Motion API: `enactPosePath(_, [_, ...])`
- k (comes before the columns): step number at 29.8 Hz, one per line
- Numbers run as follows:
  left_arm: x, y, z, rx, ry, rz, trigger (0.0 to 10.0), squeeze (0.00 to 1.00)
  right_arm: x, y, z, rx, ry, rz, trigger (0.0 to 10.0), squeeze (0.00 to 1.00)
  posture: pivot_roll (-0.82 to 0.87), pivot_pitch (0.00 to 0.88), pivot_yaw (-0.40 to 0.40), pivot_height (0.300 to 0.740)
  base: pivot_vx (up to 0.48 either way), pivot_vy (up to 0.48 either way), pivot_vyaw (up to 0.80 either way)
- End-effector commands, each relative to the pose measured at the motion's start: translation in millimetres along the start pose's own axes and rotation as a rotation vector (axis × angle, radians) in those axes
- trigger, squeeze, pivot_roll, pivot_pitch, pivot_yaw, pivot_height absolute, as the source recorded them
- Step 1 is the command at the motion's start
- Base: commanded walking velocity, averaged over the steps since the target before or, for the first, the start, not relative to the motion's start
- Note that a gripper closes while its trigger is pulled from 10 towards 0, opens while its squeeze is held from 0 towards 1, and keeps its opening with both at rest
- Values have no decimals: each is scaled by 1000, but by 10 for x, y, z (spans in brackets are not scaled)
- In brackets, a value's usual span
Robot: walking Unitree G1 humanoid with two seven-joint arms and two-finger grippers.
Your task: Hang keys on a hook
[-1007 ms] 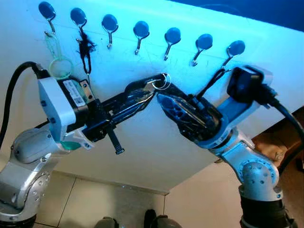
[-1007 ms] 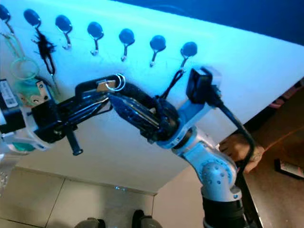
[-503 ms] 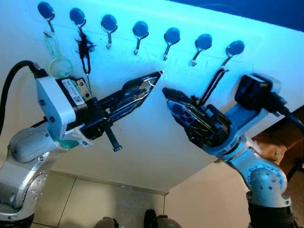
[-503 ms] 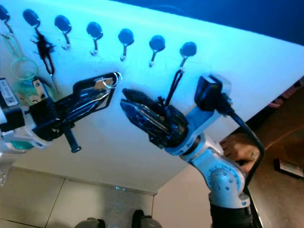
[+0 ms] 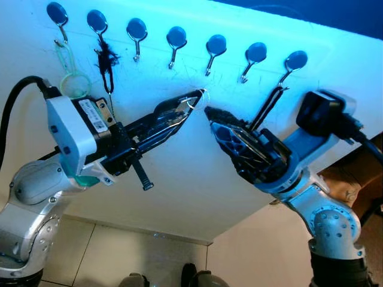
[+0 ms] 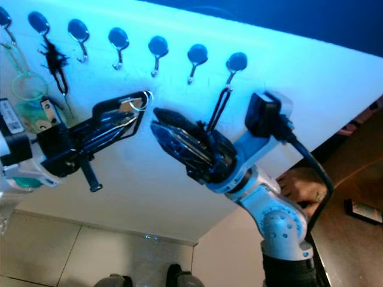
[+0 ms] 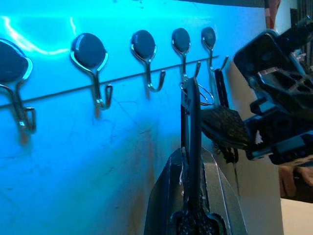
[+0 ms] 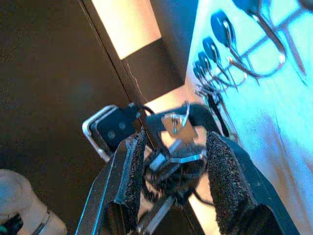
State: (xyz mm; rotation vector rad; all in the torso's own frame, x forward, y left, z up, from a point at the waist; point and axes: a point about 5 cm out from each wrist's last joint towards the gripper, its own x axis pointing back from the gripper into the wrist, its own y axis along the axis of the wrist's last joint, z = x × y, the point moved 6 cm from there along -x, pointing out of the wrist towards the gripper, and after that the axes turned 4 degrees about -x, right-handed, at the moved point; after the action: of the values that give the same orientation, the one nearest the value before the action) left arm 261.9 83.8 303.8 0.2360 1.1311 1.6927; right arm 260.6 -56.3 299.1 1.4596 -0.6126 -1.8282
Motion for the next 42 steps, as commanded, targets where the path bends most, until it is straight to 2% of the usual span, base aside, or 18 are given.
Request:
enactPosePath(1, [-25,3,-47,5,-19,0,10000,0,-16,32,41,13,13,-8,10000,0,120,133,-59,740,0,0,0])
enactPosePath(11, [-53,3,-91,14,-35,-6,10000,0,-91,1,42,5,18,-16,10000,0,121,134,-56,740,0,0,0])
enactPosePath(12, [-53,3,-94,15,-37,-6,10000,0,-94,1,33,4,14,-19,8863,0,120,133,-55,740,0,0,0])
enactPosePath(16, [-52,0,-93,15,-38,-5,10000,0,-98,4,28,4,11,-21,8784,0,121,133,-54,740,0,0,0])
enactPosePath(17, [-51,-9,-96,13,-41,-1,10000,0,-107,10,31,4,13,-25,8118,0,120,131,-53,740,0,0,0])
enactPosePath(18, [-51,-9,-96,13,-41,-1,10000,0,-107,10,31,4,13,-25,8118,0,120,131,-53,740,0,0,0])
enactPosePath(20, [-53,-33,-106,10,-47,7,10000,0,-128,15,48,4,23,-30,7294,0,121,128,-54,740,0,0,0])
enactPosePath(27, [-51,-53,-118,7,-53,16,10000,0,-148,22,40,4,21,-37,6588,0,125,125,-53,740,0,0,0])
enactPosePath(28, [-50,-55,-121,7,-53,17,10000,0,-152,22,33,4,19,-38,5882,0,126,123,-53,740,0,0,0])
enactPosePath(30, [-50,-55,-121,7,-53,17,10000,0,-152,22,33,4,19,-38,5882,0,126,123,-53,740,0,0,0])
enactPosePath(31, [-50,-61,-126,6,-56,21,10000,0,-155,19,26,4,16,-39,4353,0,128,125,-54,740,0,0,0])
enactPosePath(32, [-50,-61,-126,6,-56,21,10000,0,-155,19,26,4,16,-39,4353,0,128,125,-54,740,0,0,0])
enactPosePath(33, [-48,-64,-130,6,-57,23,10000,0,-157,15,23,2,15,-39,3569,0,128,124,-54,740,0,0,0])
enactPosePath(34, [-48,-64,-130,6,-57,23,10000,0,-157,15,23,2,15,-39,3569,0,128,124,-54,740,0,0,0])
enactPosePath(35, [-44,-67,-136,6,-59,26,10000,0,-161,12,18,-1,14,-41,784,0,128,123,-54,740,0,0,0])
enactPosePath(36, [-44,-67,-136,6,-59,26,10000,0,-161,12,18,-1,14,-41,784,0,128,123,-54,740,0,0,0])
enactPosePath(37, [-44,-67,-137,6,-59,26,10000,0,-162,12,15,-1,13,-42,0,0,128,123,-55,740,0,0,0])
enactPosePath(42, [-44,-65,-130,4,-57,26,10000,0,-165,16,2,0,8,-46,0,0,128,123,-54,740,0,0,0])
